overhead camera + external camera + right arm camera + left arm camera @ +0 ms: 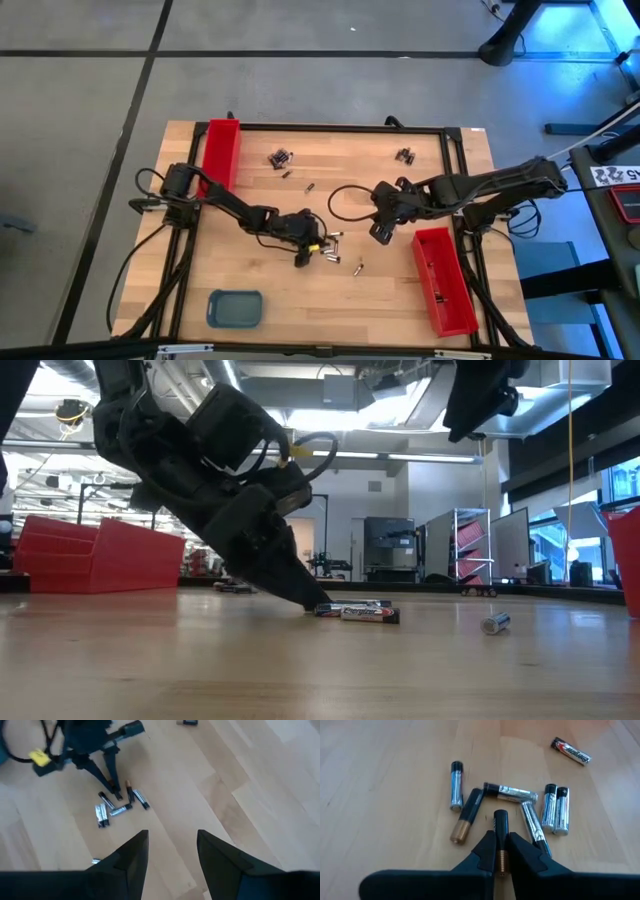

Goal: Sort batteries
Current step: Put the small black battery into the bottom red bin

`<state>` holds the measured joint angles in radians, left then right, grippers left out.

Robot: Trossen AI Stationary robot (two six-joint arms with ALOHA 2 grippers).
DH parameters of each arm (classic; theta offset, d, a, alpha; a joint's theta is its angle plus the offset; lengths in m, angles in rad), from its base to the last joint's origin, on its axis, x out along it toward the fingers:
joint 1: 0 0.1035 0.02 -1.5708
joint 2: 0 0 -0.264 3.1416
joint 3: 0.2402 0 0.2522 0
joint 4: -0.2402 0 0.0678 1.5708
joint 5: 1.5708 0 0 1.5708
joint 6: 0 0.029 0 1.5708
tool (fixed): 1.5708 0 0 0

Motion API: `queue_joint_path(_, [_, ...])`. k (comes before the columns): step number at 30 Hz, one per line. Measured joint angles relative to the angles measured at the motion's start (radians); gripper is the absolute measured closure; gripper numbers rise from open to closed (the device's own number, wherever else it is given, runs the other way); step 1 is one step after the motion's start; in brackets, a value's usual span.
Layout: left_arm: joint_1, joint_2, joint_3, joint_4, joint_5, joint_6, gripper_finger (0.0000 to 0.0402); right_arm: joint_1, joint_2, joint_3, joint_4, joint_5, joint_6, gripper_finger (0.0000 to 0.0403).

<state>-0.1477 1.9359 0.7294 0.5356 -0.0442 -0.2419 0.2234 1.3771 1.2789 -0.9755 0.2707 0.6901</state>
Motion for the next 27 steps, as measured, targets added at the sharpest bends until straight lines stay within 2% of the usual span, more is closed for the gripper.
queue_joint_path(8, [0.030,-0.211,-0.002,-0.085,0.016,0.010,0.0380,0.000,-0.016,-0.010,0.088,-0.059,-0.079,0.0233])
queue_joint_path(12, [0.066,-0.341,-0.004,-0.119,0.021,0.011,0.0380,0.000,-0.035,-0.109,0.278,-0.098,-0.095,0.0233])
queue_joint_path(16, [0.111,-0.478,0.001,-0.120,0.033,-0.011,0.0380,-0.002,-0.066,-0.224,0.547,-0.094,-0.088,0.0233])
queue_joint_path(21, [0.162,-0.619,0.002,-0.097,0.046,-0.071,0.0380,-0.003,-0.070,-0.277,0.845,0.023,-0.131,0.0233])
queue_joint_path(23, [0.176,-0.659,0.002,-0.062,0.057,-0.093,0.0380,-0.005,-0.065,-0.275,0.969,0.079,-0.192,0.0233])
queue_joint_path(27, [0.191,-0.719,0.003,0.015,0.067,-0.125,0.0380,-0.034,-0.064,-0.275,1.170,0.117,-0.330,0.0233])
